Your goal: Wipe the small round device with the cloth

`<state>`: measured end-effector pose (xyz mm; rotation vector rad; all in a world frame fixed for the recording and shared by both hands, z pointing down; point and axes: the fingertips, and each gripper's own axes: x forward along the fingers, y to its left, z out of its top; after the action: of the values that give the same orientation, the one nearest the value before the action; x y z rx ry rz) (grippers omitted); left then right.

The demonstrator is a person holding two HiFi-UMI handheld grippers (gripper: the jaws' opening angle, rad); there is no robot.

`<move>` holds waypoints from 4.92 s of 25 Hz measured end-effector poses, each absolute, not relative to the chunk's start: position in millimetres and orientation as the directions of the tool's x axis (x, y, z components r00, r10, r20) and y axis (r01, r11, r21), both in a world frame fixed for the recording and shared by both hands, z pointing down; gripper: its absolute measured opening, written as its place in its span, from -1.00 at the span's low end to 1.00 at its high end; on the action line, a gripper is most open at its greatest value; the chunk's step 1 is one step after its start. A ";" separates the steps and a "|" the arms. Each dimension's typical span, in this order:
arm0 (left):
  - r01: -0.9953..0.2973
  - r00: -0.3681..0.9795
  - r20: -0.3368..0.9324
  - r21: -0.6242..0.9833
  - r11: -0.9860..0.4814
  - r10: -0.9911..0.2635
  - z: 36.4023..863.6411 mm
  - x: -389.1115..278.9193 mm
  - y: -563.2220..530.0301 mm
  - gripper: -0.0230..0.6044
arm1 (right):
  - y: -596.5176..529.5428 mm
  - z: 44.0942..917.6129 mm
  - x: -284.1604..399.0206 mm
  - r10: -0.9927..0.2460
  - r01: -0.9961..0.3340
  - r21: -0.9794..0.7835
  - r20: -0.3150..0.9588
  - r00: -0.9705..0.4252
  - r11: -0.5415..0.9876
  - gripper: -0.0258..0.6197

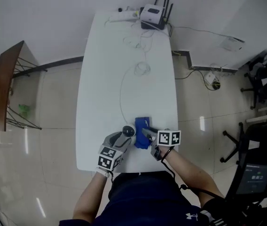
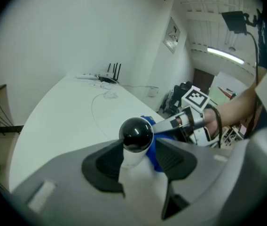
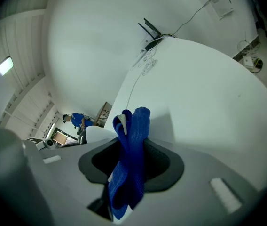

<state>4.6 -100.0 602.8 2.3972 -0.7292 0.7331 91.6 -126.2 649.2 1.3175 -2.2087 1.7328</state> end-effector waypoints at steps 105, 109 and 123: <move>-0.599 0.705 0.615 0.253 -0.759 -0.352 583.5 21.6 -83.9 -0.25 | -187.9 578.3 76.2 -0.249 -0.637 -0.460 0.654 -0.714 0.619 -0.47; -0.596 0.702 0.615 0.229 -0.770 -0.360 580.5 22.5 -83.6 -0.25 | -168.3 527.0 66.4 -0.259 -0.527 -0.299 0.618 -0.742 0.796 -0.47; -0.549 0.705 0.619 0.169 -0.819 -0.345 572.4 47.5 -83.3 -0.25 | -144.2 528.4 45.8 -0.110 -0.218 -0.045 0.755 -0.646 0.975 -0.47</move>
<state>47.5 -83.3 572.4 2.5730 -0.6986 0.8355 45.8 -144.2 528.4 0.2281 -2.2775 0.1658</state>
